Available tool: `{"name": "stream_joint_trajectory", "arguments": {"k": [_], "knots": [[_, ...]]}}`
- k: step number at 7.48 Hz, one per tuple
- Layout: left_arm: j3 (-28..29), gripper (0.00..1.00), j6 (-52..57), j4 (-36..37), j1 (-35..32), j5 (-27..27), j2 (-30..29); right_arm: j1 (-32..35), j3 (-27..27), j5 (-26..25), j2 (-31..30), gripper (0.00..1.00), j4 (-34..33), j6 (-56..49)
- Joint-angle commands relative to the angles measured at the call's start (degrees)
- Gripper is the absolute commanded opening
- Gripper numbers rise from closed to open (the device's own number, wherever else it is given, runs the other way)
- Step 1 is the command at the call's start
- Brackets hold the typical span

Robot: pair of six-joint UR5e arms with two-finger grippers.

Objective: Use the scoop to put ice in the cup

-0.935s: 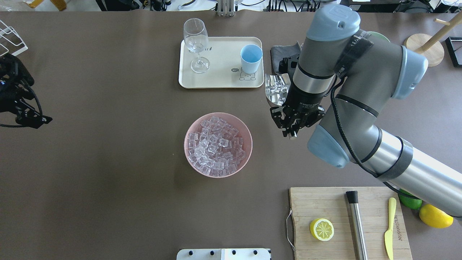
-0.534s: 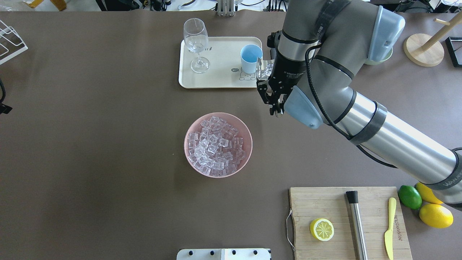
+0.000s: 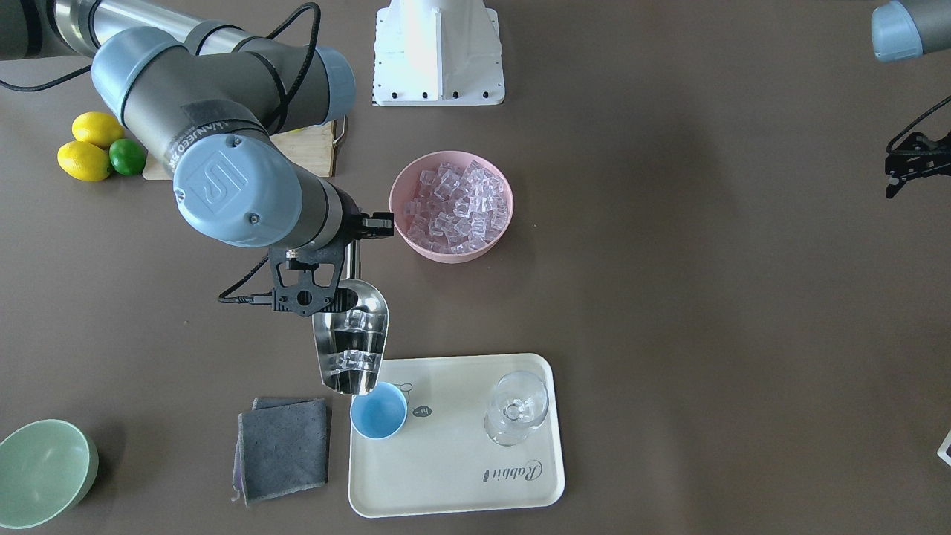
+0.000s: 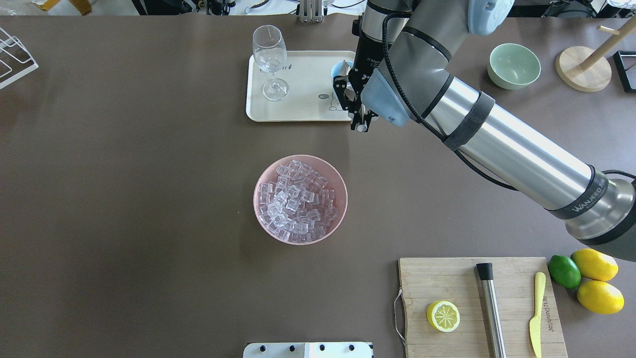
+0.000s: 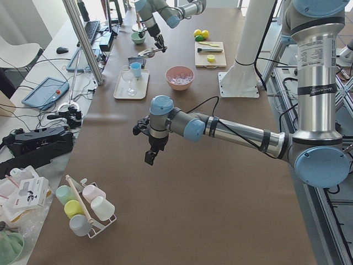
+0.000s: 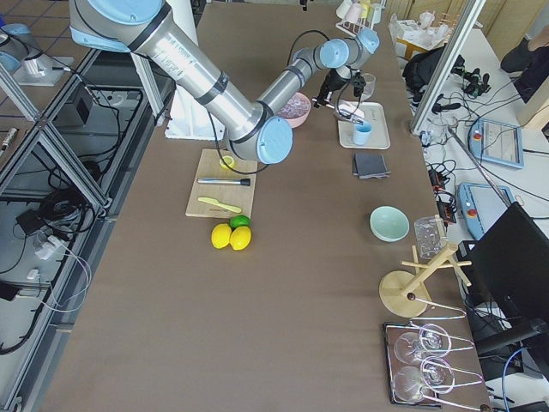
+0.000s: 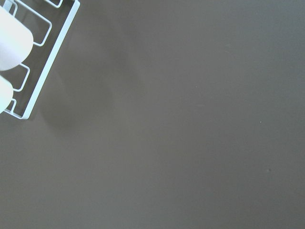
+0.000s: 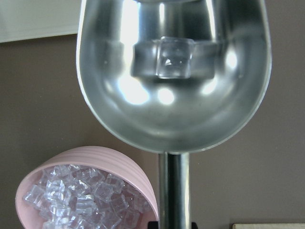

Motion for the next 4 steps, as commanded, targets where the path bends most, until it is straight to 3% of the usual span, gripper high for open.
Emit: {"name": "stream_joint_trajectory", "arguments": {"k": [1,3,4], "knots": [[1.60,0.99,0.00,3.36,-4.25,-3.99,0.96,0.23,-5.74,5.31,3.03,0.00,-0.14,-0.06],[3.88,0.99,0.00,4.41,-8.40,-10.21,1.75,0.49,-6.18,7.87,3.04,0.00,-0.23,-0.06],[5.29,0.99,0.00,4.42,-10.66,-10.58,2.10,1.45,-6.53,9.54,3.04,0.00,-0.23,-0.06]]}}
